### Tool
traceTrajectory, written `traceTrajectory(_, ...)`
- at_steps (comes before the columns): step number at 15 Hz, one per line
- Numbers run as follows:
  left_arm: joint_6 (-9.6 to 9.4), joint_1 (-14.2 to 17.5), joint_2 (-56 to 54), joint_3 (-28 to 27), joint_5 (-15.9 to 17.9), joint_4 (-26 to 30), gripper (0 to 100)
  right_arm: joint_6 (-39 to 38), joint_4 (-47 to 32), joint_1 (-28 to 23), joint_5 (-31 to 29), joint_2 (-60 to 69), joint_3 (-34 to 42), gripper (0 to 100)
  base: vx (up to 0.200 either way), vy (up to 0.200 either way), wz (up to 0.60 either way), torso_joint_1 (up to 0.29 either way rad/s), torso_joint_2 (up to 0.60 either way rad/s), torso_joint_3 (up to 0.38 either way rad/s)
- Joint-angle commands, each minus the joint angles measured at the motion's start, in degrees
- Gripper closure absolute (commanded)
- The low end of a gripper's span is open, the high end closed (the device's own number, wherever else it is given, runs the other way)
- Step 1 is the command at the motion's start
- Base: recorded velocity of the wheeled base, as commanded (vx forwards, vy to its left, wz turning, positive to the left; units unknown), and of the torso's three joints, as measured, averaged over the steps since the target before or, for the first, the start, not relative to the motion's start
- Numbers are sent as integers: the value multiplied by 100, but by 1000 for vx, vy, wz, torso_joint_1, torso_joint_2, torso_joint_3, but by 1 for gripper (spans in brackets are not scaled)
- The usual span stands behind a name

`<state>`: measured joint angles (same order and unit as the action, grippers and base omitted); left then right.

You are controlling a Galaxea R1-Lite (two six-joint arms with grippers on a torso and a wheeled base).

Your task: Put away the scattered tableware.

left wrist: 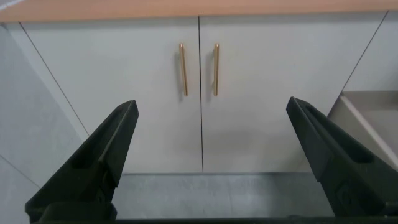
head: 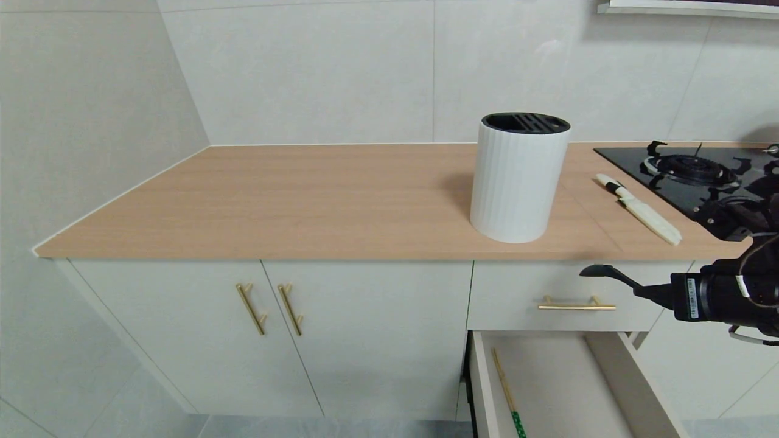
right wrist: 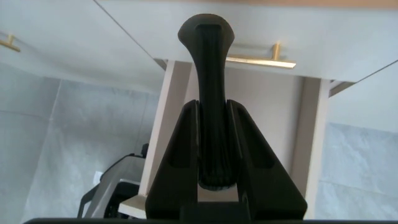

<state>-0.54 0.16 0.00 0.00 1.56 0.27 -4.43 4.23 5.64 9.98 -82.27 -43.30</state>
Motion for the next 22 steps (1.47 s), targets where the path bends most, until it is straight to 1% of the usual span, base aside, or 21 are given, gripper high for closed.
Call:
traceTrajectory(1, 1, 2, 0, 0, 2, 0, 0, 3, -1, 51, 4, -8, 6, 100, 0, 0, 0, -212, 486, 261)
traceTrajectory(5, 1, 2, 0, 0, 2, 0, 0, 117, -1, 77, 4, -17, 76, 100, 0, 0, 0, -207, 487, 270)
traceTrajectory(15, 1, 2, 0, 0, 2, 0, 0, 126, -1, 156, -5, -272, 103, 100, 0, 0, 0, -178, 460, 284)
traceTrajectory(17, 1, 2, 0, 0, 2, 0, 0, 126, -1, 156, -5, -324, 111, 100, 0, 0, 0, -73, 229, 158)
traceTrajectory(22, 1, 2, 0, 0, 2, 0, 0, 126, 8, 156, -14, -491, 94, 100, 0, 0, 0, -10, 27, 17)
